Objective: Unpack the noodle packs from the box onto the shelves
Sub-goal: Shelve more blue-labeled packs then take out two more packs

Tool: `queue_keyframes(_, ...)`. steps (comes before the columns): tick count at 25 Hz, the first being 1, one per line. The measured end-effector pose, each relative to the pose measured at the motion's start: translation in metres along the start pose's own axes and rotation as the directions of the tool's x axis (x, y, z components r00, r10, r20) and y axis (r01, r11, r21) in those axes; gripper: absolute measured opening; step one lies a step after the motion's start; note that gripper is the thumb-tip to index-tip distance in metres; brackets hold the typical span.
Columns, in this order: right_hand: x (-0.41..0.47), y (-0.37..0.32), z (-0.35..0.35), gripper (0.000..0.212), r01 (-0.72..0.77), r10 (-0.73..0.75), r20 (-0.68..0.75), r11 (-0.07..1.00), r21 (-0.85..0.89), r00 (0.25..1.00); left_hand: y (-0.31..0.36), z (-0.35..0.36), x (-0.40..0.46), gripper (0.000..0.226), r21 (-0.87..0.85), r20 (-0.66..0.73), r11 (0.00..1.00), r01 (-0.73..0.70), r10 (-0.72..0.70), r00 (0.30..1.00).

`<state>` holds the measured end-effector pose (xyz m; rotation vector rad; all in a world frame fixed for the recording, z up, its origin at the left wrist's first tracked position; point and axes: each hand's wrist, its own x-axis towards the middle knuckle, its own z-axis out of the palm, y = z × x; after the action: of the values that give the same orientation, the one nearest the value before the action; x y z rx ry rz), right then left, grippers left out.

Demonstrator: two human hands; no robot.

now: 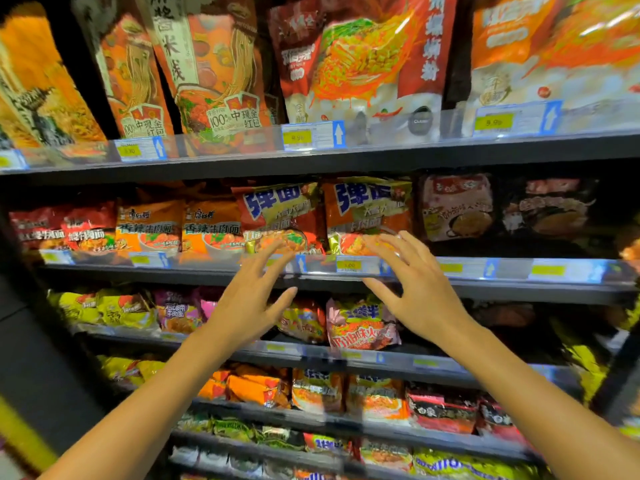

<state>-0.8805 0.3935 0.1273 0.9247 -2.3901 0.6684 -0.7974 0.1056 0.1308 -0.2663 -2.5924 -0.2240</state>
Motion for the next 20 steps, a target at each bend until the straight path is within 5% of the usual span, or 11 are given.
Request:
queue_keyframes(4,-0.058,-0.019,0.004,0.058,-0.042,0.026,0.093,0.985,0.166,0.995,0.031,0.018,-0.035,0.057,0.012,0.002,0.995,-0.103,0.103,0.995)
queue_keyframes(14,-0.203,-0.096,0.02,0.068,-0.231,0.247,0.391,0.969,-0.089,0.886,0.016,0.038,-0.158,0.071,0.03,0.197,0.982,-0.184,0.175,0.965)
queue_keyframes(20,-0.295,-0.147,0.029,0.07,-0.39,0.406,0.476,0.91,-0.137,0.78,0.023,0.062,-0.239,0.083,-0.134,0.345,0.966,-0.22,0.254,0.904)
